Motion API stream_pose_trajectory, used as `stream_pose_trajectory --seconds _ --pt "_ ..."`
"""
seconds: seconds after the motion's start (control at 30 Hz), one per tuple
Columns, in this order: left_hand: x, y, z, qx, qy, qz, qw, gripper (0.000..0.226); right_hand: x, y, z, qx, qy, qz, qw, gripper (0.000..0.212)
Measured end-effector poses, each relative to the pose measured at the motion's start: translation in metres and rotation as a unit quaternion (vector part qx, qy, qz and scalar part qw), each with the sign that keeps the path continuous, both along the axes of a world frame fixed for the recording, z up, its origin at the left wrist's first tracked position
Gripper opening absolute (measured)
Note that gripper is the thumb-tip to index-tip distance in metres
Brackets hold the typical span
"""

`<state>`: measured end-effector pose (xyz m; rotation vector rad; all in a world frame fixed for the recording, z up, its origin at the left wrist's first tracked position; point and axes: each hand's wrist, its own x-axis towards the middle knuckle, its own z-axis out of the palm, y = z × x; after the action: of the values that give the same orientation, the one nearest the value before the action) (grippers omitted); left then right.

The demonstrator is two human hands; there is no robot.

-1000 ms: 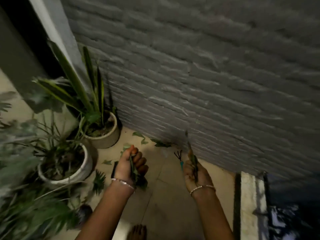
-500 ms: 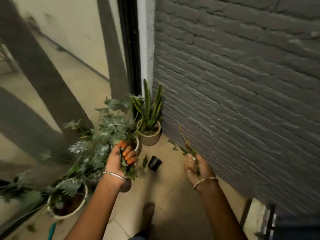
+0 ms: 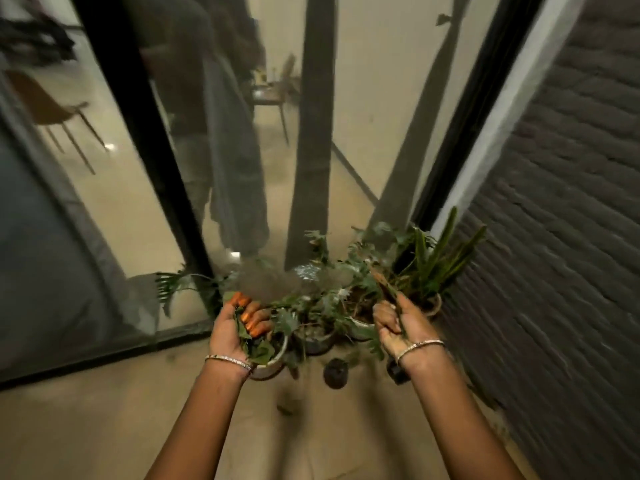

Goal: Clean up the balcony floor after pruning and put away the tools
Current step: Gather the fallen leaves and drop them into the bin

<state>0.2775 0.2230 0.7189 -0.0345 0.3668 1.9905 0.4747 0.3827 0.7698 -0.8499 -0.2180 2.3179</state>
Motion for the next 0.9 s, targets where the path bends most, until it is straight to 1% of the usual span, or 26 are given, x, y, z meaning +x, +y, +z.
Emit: stream_pose_trajectory --seconds 0.07,0.13,0.23,0.3,0.37,0.4,0.43,0.5,0.53,0.67,0.7,0.77,0.8,0.83,0.9 --pt "-0.022 -0.028 0.005 -0.028 -0.005 0.033 0.999 0.034 -0.038 -0.017 0.006 0.017 0.008 0.027 0.999 0.008" --pt "-0.049 -0.065 0.010 -0.057 -0.015 0.082 0.995 0.035 -0.082 -0.046 0.008 0.026 0.008 0.069 0.997 0.016" --pt "-0.090 -0.119 0.016 -0.075 -0.012 0.140 0.987 0.033 -0.149 -0.092 0.008 0.032 0.012 0.128 0.991 0.022" --pt "-0.114 -0.158 0.017 -0.061 0.001 0.167 0.984 0.035 -0.189 -0.125 0.004 0.037 0.025 0.182 0.982 0.025" --pt "-0.134 -0.198 0.019 -0.042 0.003 0.193 0.980 0.044 -0.225 -0.161 0.000 0.026 0.061 0.232 0.971 0.045" --pt "-0.141 -0.215 0.019 -0.046 -0.001 0.207 0.977 0.044 -0.239 -0.176 0.000 0.019 0.070 0.248 0.966 0.051" --pt "-0.149 -0.235 0.019 -0.054 -0.008 0.230 0.972 0.040 -0.256 -0.194 0.000 0.017 0.067 0.270 0.960 0.045" --pt "-0.160 -0.269 0.017 -0.080 -0.031 0.284 0.955 0.031 -0.286 -0.225 -0.002 0.018 0.037 0.306 0.951 0.020" --pt "-0.166 -0.284 0.015 -0.086 -0.046 0.300 0.949 0.032 -0.300 -0.239 -0.002 0.014 0.024 0.320 0.947 0.012" --pt "-0.192 -0.335 0.005 -0.090 -0.071 0.351 0.929 0.039 -0.358 -0.285 -0.005 0.001 0.008 0.384 0.923 0.017" --pt "-0.197 -0.345 0.004 -0.091 -0.074 0.363 0.924 0.039 -0.373 -0.295 -0.007 -0.001 0.019 0.400 0.916 0.025" --pt "-0.207 -0.364 0.003 -0.093 -0.082 0.392 0.912 0.038 -0.401 -0.314 -0.009 -0.010 0.052 0.433 0.900 0.048" --pt "-0.213 -0.373 0.001 -0.095 -0.088 0.407 0.904 0.038 -0.414 -0.322 -0.012 -0.012 0.060 0.449 0.892 0.053" --pt "-0.220 -0.384 -0.001 -0.096 -0.095 0.425 0.895 0.037 -0.429 -0.333 -0.015 -0.016 0.060 0.465 0.883 0.049" --pt "-0.235 -0.405 -0.006 -0.098 -0.112 0.449 0.881 0.036 -0.455 -0.352 -0.021 -0.026 0.031 0.478 0.877 0.022"
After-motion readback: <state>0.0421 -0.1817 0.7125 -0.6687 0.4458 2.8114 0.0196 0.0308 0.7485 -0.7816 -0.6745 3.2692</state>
